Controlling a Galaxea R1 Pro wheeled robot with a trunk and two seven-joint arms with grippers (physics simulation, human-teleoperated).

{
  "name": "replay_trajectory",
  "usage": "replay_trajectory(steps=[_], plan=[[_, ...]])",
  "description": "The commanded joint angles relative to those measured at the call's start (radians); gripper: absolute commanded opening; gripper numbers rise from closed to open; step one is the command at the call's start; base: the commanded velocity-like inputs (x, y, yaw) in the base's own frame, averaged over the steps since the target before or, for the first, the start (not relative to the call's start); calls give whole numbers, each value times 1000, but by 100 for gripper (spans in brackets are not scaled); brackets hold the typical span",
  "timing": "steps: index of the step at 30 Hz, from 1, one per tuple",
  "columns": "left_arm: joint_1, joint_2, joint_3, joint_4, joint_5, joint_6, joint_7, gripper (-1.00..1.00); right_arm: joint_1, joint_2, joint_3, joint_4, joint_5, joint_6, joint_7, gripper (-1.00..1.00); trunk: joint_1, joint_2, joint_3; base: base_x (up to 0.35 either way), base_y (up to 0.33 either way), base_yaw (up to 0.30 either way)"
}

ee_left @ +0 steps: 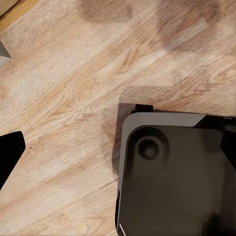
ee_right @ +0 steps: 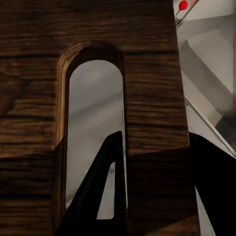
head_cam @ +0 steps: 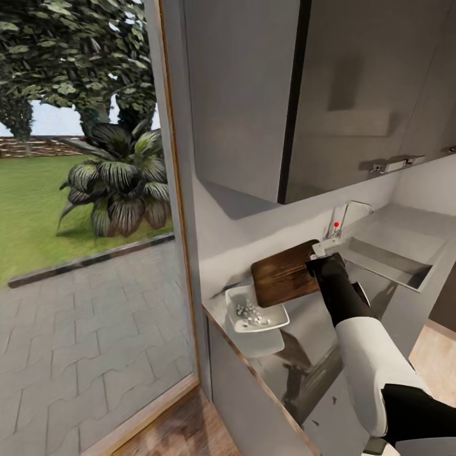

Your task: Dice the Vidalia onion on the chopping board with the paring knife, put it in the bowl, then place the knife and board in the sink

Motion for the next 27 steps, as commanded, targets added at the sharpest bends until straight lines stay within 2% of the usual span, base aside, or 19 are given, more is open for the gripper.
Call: replay_trajectory(steps=[1,3,5,7,9,13,17,18,20,27], plan=[[-2,-1,-8,4,6,-6,0,100,-1,-14,-9,-1,-1,0,12,-100,1,-2,-2,0,0,0],[-2,-1,-8,4,6,-6,0,100,-1,-27,-29,-1,-32,-4,26,-100,1,-2,-2,0,0,0],[-2,-2,-8,4,6,-8,0,100,-1,-40,-64,-1,-84,-8,54,-100,1,-2,-2,0,0,0],[-2,-3,-8,4,6,-9,-1,100,-1,-75,-97,-1,-144,-11,117,-100,1,-2,-2,-17,-50,0],[-2,-5,-8,4,6,-10,0,100,-1,-113,-107,0,-167,-11,221,-100,1,-2,-2,-104,-214,0],[-2,-8,-8,4,6,-11,-1,100,-1,-135,-134,0,-172,-15,317,-100,1,-2,-2,-148,-272,0],[-2,-9,-8,4,6,-13,-1,100,-1,-139,-155,6,-172,-32,345,-100,1,-2,-2,-162,-284,0],[-2,-9,-8,4,5,-14,-1,100,0,-139,-157,13,-172,-79,347,-100,1,-2,-2,-172,-281,0],[-2,-10,-8,4,5,-18,-1,100,0,-139,-158,17,-172,-122,351,-100,1,-2,-2,-178,-276,0],[-2,-22,-8,4,5,-33,0,100,1,-138,-157,25,-173,-148,407,-100,1,-2,-2,-187,-264,0]])
